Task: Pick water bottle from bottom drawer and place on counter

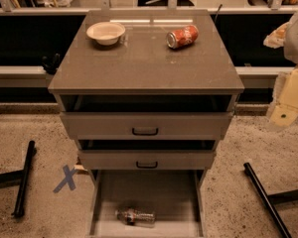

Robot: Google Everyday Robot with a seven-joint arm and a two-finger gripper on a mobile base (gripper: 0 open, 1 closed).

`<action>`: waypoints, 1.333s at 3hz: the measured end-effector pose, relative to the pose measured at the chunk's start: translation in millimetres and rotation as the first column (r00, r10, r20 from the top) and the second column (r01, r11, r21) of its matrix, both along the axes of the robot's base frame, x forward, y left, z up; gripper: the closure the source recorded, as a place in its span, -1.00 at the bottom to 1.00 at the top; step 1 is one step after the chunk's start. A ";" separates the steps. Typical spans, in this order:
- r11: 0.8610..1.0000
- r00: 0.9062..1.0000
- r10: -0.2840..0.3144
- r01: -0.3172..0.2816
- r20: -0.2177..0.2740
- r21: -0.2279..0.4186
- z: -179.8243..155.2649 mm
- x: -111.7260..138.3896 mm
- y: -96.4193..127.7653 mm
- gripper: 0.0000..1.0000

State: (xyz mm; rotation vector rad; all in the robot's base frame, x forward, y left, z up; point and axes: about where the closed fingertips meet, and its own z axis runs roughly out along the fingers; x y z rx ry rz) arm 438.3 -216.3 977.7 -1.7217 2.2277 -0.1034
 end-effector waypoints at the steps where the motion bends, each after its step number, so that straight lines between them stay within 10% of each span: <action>1: 1.000 1.000 0.000 0.000 0.000 0.000 0.0 0.0 0.0 -1.00; 4: 0.973 0.988 0.021 0.014 -0.150 0.231 -188.7 -58.2 52.1 -1.00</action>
Offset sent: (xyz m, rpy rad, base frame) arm -0.0167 0.0036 -0.1171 0.1041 0.0842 0.0114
